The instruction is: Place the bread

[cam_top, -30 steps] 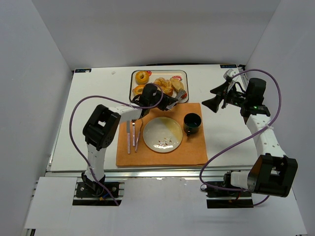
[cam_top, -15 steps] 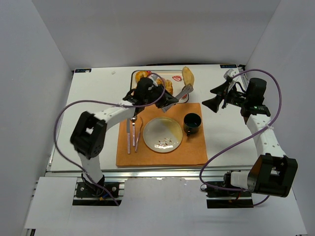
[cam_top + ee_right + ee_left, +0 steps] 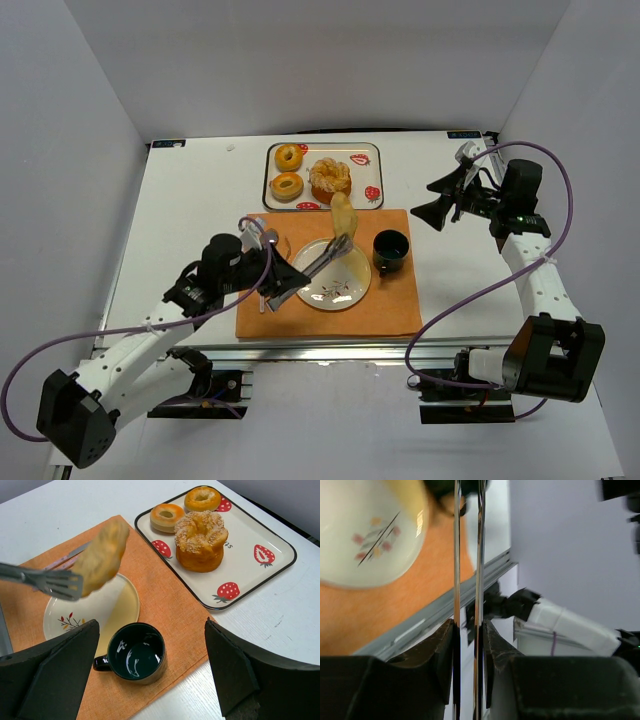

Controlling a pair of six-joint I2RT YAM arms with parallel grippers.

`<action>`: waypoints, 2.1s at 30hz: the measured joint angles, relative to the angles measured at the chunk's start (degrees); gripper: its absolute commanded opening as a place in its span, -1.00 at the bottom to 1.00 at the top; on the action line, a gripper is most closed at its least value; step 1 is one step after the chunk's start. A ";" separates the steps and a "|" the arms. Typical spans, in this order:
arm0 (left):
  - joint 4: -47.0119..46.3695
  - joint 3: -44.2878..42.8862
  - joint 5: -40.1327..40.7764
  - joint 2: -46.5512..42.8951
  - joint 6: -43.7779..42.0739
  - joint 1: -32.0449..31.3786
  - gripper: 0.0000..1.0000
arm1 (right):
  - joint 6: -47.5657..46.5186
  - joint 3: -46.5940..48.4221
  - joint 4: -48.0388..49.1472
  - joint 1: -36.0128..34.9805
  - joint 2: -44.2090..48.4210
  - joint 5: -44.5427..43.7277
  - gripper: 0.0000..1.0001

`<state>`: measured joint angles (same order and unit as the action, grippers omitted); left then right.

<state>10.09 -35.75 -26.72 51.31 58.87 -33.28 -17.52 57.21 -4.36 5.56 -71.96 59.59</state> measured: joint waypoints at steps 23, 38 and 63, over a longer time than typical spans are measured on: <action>14.51 -0.11 0.33 9.88 -7.61 0.11 0.23 | -2.21 0.02 -2.80 0.00 1.11 0.55 0.79; 29.16 -2.62 7.87 -1.88 -7.39 1.07 -0.40 | -2.23 0.02 -2.84 0.00 1.11 0.61 0.79; 27.54 -23.87 39.01 23.52 -32.72 22.84 -1.00 | -2.36 0.02 -2.21 -1.20 0.02 2.47 0.79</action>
<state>37.63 -59.61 12.29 74.83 26.15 -10.44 -19.88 57.23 -6.57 4.36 -71.94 62.06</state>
